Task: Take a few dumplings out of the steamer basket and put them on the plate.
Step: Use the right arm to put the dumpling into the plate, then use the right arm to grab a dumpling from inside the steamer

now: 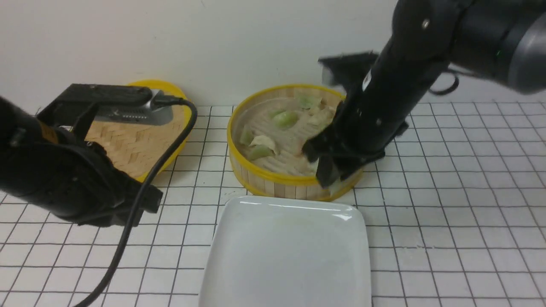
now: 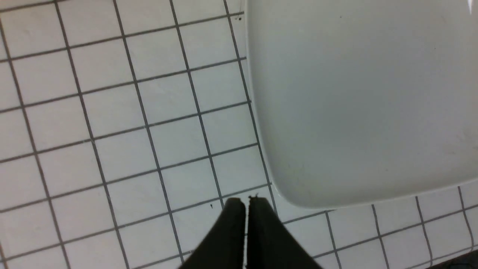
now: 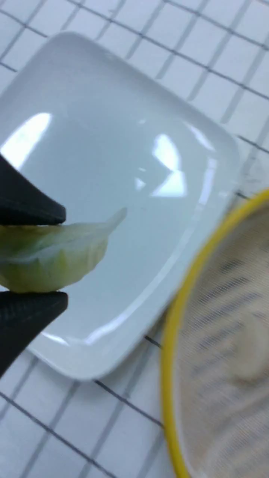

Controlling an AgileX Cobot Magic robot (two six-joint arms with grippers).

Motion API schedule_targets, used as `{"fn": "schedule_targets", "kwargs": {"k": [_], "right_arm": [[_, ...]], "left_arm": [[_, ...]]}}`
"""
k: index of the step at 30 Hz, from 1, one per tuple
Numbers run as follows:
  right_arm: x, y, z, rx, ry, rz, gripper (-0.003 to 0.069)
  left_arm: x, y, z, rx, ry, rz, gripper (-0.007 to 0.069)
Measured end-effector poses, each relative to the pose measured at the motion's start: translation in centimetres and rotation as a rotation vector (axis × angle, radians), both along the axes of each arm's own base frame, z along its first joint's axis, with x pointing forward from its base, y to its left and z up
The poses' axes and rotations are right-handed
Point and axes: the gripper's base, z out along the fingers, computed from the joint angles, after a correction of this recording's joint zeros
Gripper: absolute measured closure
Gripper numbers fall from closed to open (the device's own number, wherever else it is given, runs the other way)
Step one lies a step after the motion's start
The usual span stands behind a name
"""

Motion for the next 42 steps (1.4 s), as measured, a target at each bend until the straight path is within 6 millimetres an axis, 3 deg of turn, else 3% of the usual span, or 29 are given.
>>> {"fn": "schedule_targets", "kwargs": {"k": [2, 7, 11, 15, 16, 21, 24, 25, 26, 27, 30, 32, 33, 36, 42], "right_arm": [[-1.9, 1.2, -2.8, -0.055, 0.081, 0.056, 0.0452], [-3.2, 2.4, -6.3, -0.123, 0.162, 0.106, 0.0426], [-3.3, 2.9, -7.4, -0.134, 0.177, 0.116, 0.0285], [-3.0, 3.0, -7.1, -0.129, 0.163, 0.118, 0.0186], [-2.5, 3.2, -6.3, -0.126, 0.126, 0.125, 0.0141], [0.1, 3.5, -2.8, -0.116, -0.039, 0.120, 0.0106], [3.8, 3.5, -0.1, -0.068, -0.163, 0.059, 0.0105], [3.9, 3.4, -0.3, -0.072, -0.157, 0.055, 0.0105], [5.7, 3.5, 0.4, -0.049, -0.202, 0.032, 0.0105], [6.2, 3.5, 0.5, -0.046, -0.211, 0.025, 0.0105], [10.1, 3.6, -0.7, -0.033, -0.264, -0.016, 0.0105], [11.8, 4.0, -2.8, -0.041, -0.261, -0.030, 0.0105], [11.9, 4.1, -3.0, -0.042, -0.261, -0.030, 0.0105], [12.7, 4.3, -6.0, -0.079, -0.220, -0.043, 0.0105], [12.4, 4.0, -7.6, -0.116, -0.164, -0.066, 0.0105]], "left_arm": [[2.1, -0.6, -0.1, 0.010, 0.010, -0.016, 0.0631], [5.4, -1.7, 0.1, 0.028, 0.033, -0.051, 0.0631], [7.3, -2.3, -0.2, 0.042, 0.076, -0.066, 0.0631], [7.6, -2.4, -0.5, 0.049, 0.102, -0.071, 0.0631], [7.6, -2.4, -0.6, 0.052, 0.114, -0.073, 0.0631], [7.3, -2.3, -0.7, 0.061, 0.150, -0.081, 0.0631], [7.1, -2.7, -0.7, 0.065, 0.154, -0.097, 0.0631], [7.0, -2.8, -0.7, 0.065, 0.154, -0.100, 0.0631], [6.9, -3.1, -0.8, 0.067, 0.155, -0.110, 0.0631], [6.8, -3.3, -0.8, 0.068, 0.157, -0.115, 0.0631], [5.9, -4.2, -1.1, 0.074, 0.166, -0.153, 0.0631], [5.2, -4.6, -1.0, 0.076, 0.166, -0.174, 0.0631], [5.1, -4.6, -1.0, 0.076, 0.166, -0.176, 0.0631], [4.1, -4.5, -0.9, 0.087, 0.162, -0.193, 0.0631], [2.3, -3.0, -0.8, 0.163, 0.138, -0.159, 0.0631]]}}
